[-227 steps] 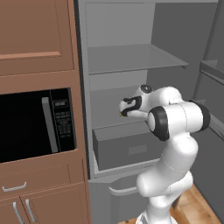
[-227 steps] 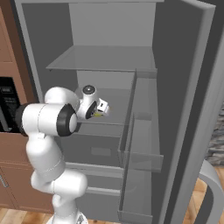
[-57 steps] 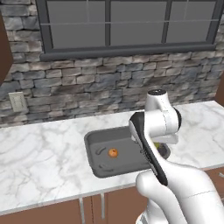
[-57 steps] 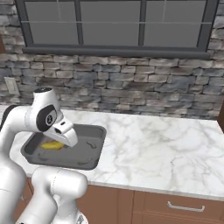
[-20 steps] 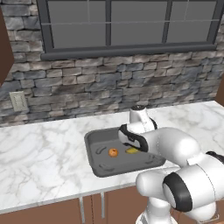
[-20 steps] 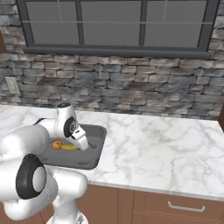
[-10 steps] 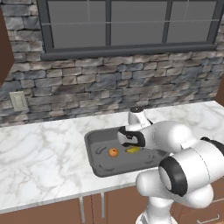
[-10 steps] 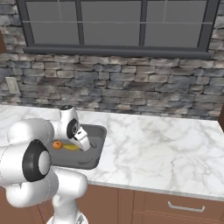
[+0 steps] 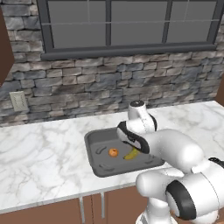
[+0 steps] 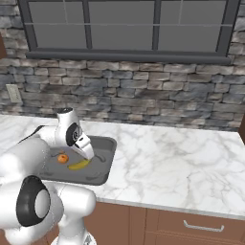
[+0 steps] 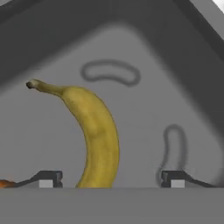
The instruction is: Pick the tangerine and banana from the fridge and place them inside the tupperware on the counter.
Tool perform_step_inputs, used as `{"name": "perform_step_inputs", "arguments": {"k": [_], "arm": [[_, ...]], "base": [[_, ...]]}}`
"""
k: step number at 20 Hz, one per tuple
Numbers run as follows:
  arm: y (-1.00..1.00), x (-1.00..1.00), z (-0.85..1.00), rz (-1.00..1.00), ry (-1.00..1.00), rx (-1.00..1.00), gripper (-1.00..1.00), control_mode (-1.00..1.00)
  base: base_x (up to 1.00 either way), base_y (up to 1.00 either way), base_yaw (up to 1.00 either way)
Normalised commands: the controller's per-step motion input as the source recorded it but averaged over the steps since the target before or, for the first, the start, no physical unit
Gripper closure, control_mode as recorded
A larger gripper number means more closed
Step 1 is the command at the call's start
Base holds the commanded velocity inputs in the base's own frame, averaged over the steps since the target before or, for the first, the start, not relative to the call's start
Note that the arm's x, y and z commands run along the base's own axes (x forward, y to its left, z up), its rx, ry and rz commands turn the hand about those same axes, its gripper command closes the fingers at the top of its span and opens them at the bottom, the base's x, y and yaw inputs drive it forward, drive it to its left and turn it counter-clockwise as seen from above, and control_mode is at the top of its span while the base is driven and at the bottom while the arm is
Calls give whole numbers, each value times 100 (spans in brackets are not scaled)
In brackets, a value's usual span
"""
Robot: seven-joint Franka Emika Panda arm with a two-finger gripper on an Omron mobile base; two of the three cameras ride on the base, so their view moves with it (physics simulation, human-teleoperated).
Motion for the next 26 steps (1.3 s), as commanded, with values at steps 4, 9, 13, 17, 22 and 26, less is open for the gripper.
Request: {"name": "perform_step_inputs", "arguments": {"k": [4, 9, 13, 17, 22, 26], "arm": [[-5, -82, 96, 0, -27, 0, -100, -100], [-30, -100, 80, 4, -28, 0, -100, -100], [-28, -100, 81, 13, -31, 0, -100, -100], [1, -68, 100, 9, -26, -1, -100, -100], [42, -21, 83, 6, -23, -10, -100, -100], [75, 0, 35, 2, -15, -18, -100, -100]], "base": [[0, 0, 0], [0, 0, 0], [0, 0, 0], [0, 0, 0], [0, 0, 0], [0, 0, 0]]}}
